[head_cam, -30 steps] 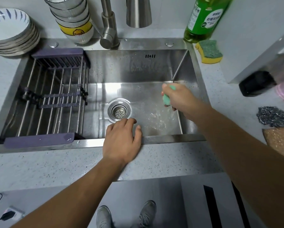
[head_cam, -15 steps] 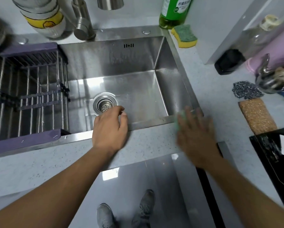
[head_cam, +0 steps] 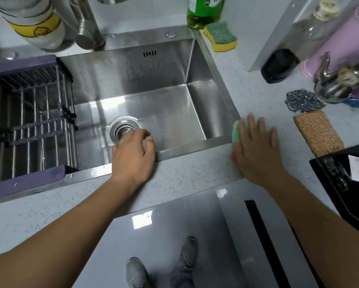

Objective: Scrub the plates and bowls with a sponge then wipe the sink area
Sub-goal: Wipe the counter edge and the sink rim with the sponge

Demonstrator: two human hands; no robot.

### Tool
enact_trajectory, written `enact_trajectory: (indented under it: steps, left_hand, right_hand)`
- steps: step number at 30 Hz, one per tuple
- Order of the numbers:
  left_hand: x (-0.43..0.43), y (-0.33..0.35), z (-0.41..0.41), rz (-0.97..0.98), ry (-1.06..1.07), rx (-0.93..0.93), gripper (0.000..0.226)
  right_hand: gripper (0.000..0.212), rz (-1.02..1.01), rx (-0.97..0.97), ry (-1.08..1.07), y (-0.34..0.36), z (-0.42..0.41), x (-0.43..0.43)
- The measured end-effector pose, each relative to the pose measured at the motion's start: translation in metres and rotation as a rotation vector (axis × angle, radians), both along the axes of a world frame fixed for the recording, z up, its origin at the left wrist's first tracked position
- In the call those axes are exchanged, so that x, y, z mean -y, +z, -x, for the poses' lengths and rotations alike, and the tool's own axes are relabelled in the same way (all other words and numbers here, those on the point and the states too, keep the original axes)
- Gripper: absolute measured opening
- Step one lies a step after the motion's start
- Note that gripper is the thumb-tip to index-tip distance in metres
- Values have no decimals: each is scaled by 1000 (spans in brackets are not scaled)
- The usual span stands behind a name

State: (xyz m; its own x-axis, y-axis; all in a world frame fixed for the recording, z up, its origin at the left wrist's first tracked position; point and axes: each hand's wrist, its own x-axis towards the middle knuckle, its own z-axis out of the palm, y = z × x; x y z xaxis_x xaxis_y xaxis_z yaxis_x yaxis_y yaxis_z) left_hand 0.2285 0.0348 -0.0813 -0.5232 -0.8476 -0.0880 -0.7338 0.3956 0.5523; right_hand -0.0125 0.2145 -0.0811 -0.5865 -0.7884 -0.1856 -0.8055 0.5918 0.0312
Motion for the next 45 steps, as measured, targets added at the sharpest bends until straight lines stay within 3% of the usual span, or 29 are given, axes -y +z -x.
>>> enact_trajectory:
  steps: [2, 5, 7, 10, 15, 21, 28, 30, 36, 39, 45]
  left_hand:
    - [-2, 3, 17, 18, -22, -41, 42]
    - [-7, 3, 44, 5, -46, -82, 39]
    - [-8, -1, 55, -24, -11, -103, 37]
    - [-12, -7, 57, -45, 51, -47, 33]
    - [-17, -4, 61, -36, 70, 9, 31]
    - [-19, 2, 71, -11, 80, 85, 31]
    - [-19, 4, 68, -86, 100, 89, 28]
    - [-17, 3, 66, -132, 106, 64, 27]
    - [7, 3, 65, -440, 195, -143, 29]
    - [47, 7, 72, -348, 152, -164, 37]
    - [139, 19, 88, -133, 92, -17, 49]
  right_hand:
    - [73, 30, -29, 15, 2, -11, 22]
    - [70, 77, 12, 389, -7, -63, 47]
    - [66, 103, 94, 480, -9, -76, 42]
    - [67, 73, 91, 337, -9, -51, 9]
    - [72, 52, 62, -180, 1, 11, -42]
    - [69, 186, 124, -402, -2, 32, 31]
    - [75, 278, 173, -282, 10, 45, 46]
    - [78, 208, 163, -252, 8, 40, 38]
    - [79, 155, 25, -150, -5, 53, 85]
    - [74, 200, -34, -59, -10, 70, 134]
    - [65, 228, -60, 44, -15, 91, 196]
